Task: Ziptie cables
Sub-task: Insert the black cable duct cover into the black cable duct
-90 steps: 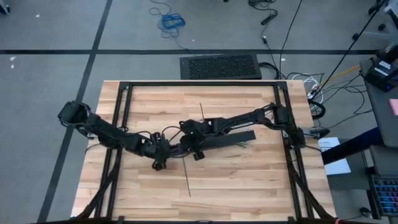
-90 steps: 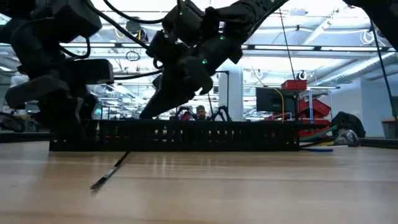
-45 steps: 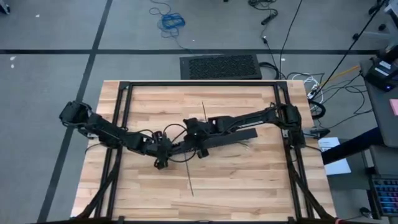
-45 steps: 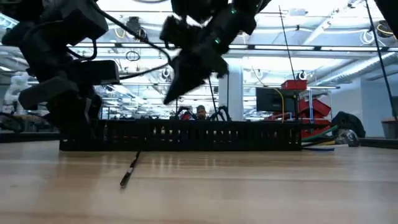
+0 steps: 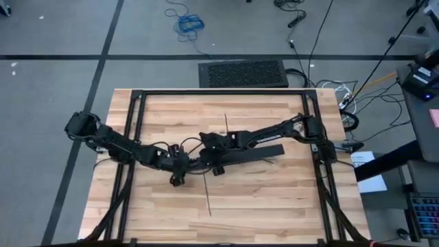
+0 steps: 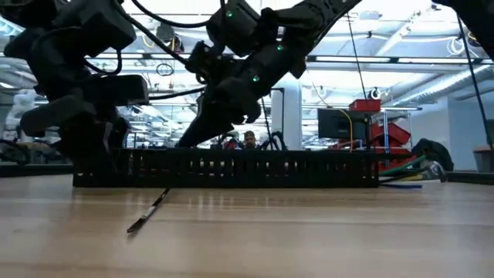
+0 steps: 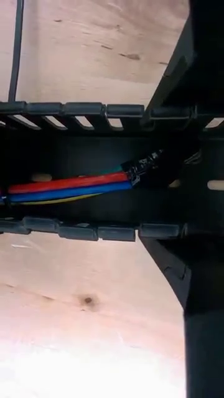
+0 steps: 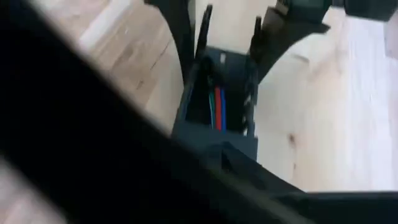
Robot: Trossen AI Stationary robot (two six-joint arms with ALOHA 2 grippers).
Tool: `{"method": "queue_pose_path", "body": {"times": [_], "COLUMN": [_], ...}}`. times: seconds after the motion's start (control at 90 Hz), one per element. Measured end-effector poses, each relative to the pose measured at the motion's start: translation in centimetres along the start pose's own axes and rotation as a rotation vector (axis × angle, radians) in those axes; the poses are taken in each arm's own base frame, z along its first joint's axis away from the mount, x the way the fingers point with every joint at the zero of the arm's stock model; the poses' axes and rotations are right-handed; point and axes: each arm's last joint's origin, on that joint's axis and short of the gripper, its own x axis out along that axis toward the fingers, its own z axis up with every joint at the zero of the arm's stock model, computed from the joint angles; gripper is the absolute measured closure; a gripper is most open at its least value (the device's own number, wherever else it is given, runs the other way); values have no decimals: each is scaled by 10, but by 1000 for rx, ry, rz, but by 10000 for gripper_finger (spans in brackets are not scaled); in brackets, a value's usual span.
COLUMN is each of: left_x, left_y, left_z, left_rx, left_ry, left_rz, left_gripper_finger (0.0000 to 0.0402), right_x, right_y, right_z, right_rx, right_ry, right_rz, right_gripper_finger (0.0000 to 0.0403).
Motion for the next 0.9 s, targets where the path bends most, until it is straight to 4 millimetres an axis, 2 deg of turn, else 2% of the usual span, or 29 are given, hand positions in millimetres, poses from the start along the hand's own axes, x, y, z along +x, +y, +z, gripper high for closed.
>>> {"method": "queue_pose_path", "body": {"times": [0.178,0.3,0.389,0.522,0.656,0.8,0.9], "left_x": [0,-1,-4,-10,-14,-15,-15], "left_y": [1,1,0,0,-1,-1,0], "left_z": [2,2,4,7,13,21,29], "left_rx": [-11,-21,-19,-23,-4,21,19], "left_ry": [-9,-17,-24,-36,-68,-143,-212], "left_rz": [4,9,6,-6,-6,3,-4], "left_gripper_finger": [168,170,163,147,138,136,135], "right_x": [-25,-57,-70,-67,-49,-37,-36], "right_y": [8,15,18,13,9,4,3], "right_z": [15,33,33,19,-2,-11,-10], "right_rx": [-57,-94,-86,-33,-3,35,39], "right_ry": [35,37,89,180,210,162,133], "right_rz": [-73,-126,-126,-113,-106,-78,-66], "right_gripper_finger": [403,403,403,403,403,403,403]}}
